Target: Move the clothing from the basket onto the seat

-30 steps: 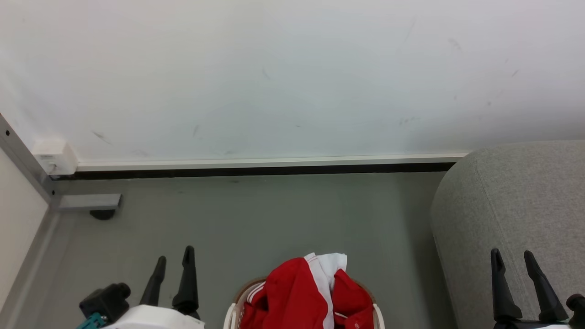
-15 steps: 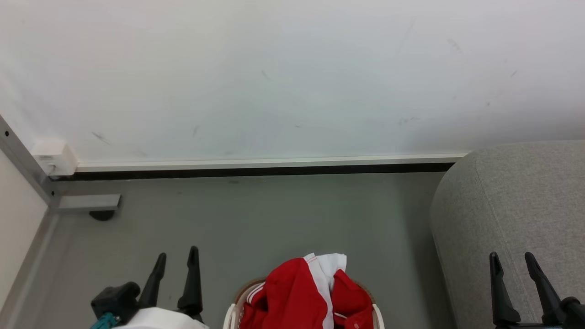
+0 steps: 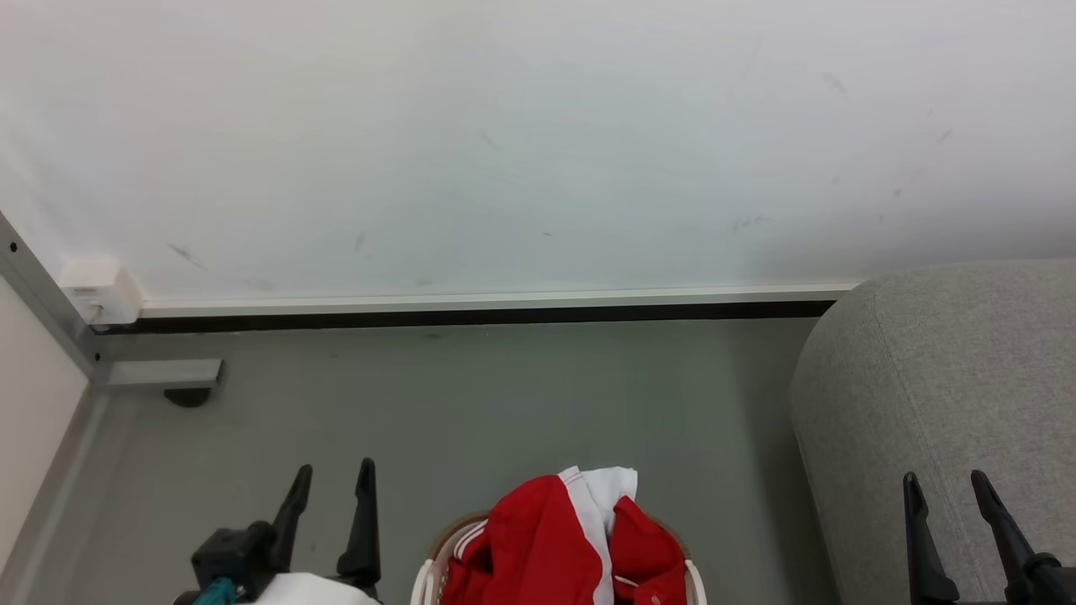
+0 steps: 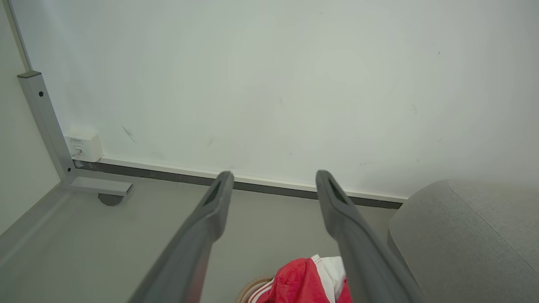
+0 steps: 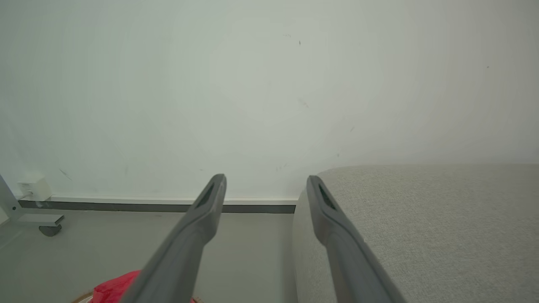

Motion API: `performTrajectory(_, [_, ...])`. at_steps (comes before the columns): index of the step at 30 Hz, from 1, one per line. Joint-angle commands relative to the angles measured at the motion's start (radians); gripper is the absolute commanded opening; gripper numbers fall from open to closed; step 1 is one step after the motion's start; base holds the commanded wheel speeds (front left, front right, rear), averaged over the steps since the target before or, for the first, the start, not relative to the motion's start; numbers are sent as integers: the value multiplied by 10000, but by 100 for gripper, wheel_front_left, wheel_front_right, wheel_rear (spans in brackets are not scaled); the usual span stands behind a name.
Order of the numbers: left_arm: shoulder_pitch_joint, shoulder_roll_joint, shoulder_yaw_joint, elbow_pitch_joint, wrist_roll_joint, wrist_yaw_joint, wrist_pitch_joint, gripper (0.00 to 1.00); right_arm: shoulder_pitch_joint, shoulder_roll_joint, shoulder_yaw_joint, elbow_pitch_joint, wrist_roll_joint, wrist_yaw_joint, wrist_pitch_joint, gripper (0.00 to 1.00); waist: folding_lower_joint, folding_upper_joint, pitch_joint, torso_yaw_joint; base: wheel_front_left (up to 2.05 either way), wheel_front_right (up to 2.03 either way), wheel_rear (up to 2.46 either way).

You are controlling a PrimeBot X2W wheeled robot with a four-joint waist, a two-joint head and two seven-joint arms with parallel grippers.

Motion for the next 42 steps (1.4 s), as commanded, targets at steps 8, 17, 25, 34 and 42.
performTrajectory(8, [42, 91, -114, 95, 667, -27, -247, 100, 133, 66, -239, 34, -724, -21, -156, 100, 0, 0, -52, 50, 0, 0, 0])
performTrajectory(17, [58, 94, -218, 174, 1104, -38, -379, 100, 208, 158, -299, 13, -1389, -23, -219, 100, 0, 0, -29, 83, 0, 0, 0])
performTrajectory(25, [48, 93, -211, 216, 1347, -70, -452, 100, 202, 186, -282, 12, -1573, -24, -247, 100, 0, 0, 22, 38, 0, 0, 0])
performTrajectory(34, [-37, 92, -236, 216, 1175, -93, -450, 100, 45, 185, -208, -13, -1436, -24, -247, 100, 0, 0, 179, -120, 0, 0, 0])
performTrajectory(42, [-318, 90, -426, 313, 1094, -258, -446, 100, -230, 182, -125, -148, -1393, -24, -247, 100, 0, 0, 659, -364, 0, 0, 0])
